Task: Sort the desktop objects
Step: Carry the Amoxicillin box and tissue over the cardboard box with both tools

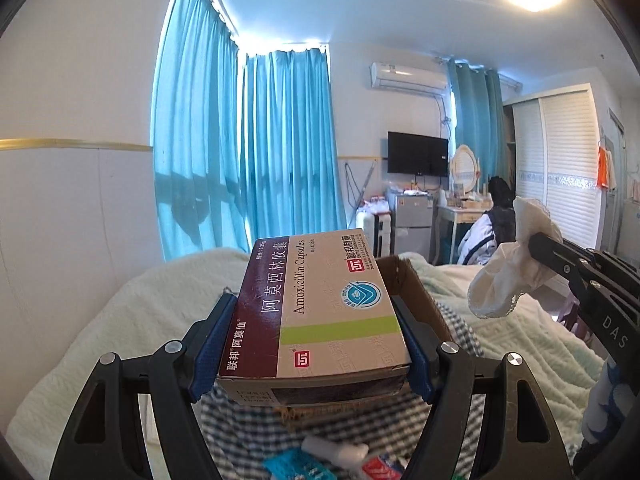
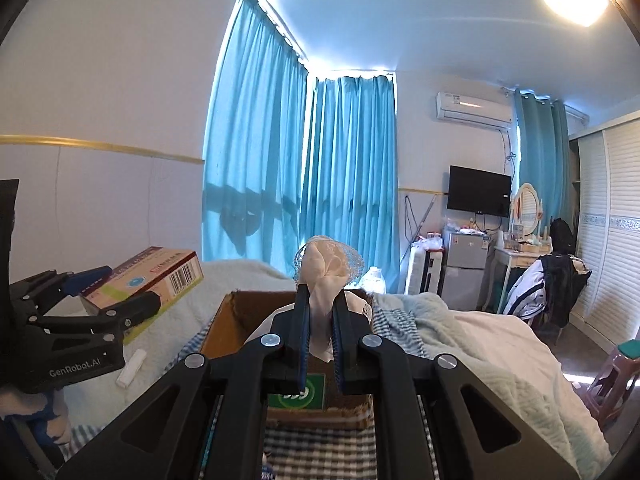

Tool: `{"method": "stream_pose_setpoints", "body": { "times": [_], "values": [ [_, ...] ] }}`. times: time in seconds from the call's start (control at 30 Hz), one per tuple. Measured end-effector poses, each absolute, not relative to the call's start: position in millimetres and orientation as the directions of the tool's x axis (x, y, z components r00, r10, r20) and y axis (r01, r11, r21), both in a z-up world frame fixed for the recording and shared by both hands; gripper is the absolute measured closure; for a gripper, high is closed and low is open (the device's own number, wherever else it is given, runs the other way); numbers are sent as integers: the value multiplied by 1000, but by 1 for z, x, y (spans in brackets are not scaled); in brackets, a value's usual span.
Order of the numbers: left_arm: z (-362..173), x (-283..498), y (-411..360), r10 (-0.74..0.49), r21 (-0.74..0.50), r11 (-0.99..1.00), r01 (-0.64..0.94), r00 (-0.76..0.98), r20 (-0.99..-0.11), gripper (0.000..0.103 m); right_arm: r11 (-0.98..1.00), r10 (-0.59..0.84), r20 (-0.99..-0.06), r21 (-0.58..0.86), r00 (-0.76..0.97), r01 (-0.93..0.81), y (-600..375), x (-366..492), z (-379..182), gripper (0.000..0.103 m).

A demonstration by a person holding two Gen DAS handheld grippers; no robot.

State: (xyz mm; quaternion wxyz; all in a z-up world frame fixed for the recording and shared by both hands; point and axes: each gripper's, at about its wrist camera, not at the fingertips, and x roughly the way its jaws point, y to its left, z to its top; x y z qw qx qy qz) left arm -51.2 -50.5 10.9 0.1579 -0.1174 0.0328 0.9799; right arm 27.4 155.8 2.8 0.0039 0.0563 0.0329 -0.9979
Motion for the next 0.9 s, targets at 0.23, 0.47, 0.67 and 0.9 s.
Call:
{"method": "stream_pose_setpoints", "body": {
  "times": [0.23,0.47,0.67,0.9],
  "values": [
    [15,-78,-37,304,34,-947,-319,-927,-217,27,-997,-18,-83,-77,-996,24,149,4,11,94],
    [14,-109,-27,312,33,-945,-324,-928,-202,27,-994,-52,-85,-87,-995,60,143,-29,11,94],
    [-1,-138,-21,310,22,-946,-323,-924,-225,27,-996,-46,-117,-68,-992,55,153,-66,-4,94],
    [-37,-179,-11,304,11,-947,-322,-905,-298,27,-998,-37,-190,-51,-981,48,166,-112,-37,94]
  ]
}}
